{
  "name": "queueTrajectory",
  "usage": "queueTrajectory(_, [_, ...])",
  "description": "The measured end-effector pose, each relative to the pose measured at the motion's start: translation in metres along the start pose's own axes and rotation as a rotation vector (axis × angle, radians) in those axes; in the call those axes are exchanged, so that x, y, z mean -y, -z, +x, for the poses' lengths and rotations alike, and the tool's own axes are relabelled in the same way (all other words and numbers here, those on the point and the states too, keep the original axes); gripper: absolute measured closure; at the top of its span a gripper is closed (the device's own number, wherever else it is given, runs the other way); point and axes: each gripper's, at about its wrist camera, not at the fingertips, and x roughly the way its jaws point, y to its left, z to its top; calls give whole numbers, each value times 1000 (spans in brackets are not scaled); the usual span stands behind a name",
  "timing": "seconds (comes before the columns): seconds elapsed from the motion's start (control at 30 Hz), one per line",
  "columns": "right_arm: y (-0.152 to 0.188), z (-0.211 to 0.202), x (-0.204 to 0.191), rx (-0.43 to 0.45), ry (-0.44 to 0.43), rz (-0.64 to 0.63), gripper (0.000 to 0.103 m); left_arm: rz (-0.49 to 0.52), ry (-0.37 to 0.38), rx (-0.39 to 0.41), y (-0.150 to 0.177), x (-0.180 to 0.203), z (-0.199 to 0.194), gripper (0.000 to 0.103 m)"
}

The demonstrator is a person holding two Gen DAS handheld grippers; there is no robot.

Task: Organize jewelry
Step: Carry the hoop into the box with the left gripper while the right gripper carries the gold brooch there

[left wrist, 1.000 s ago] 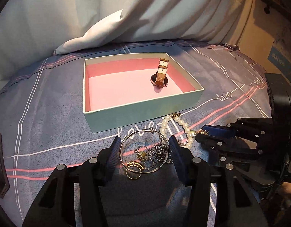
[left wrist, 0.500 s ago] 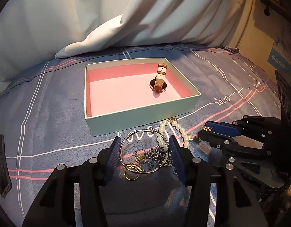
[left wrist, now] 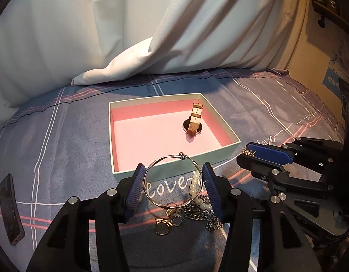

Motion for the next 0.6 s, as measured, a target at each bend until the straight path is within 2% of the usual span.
queueTrajectory(0.33, [-49, -5, 11, 64, 41, -6, 84, -2, -27, 103, -55, 4, -15, 52])
queueTrajectory(0.6, [-73, 10, 14, 64, 47, -8, 84, -44, -34, 104, -77, -2, -6, 52])
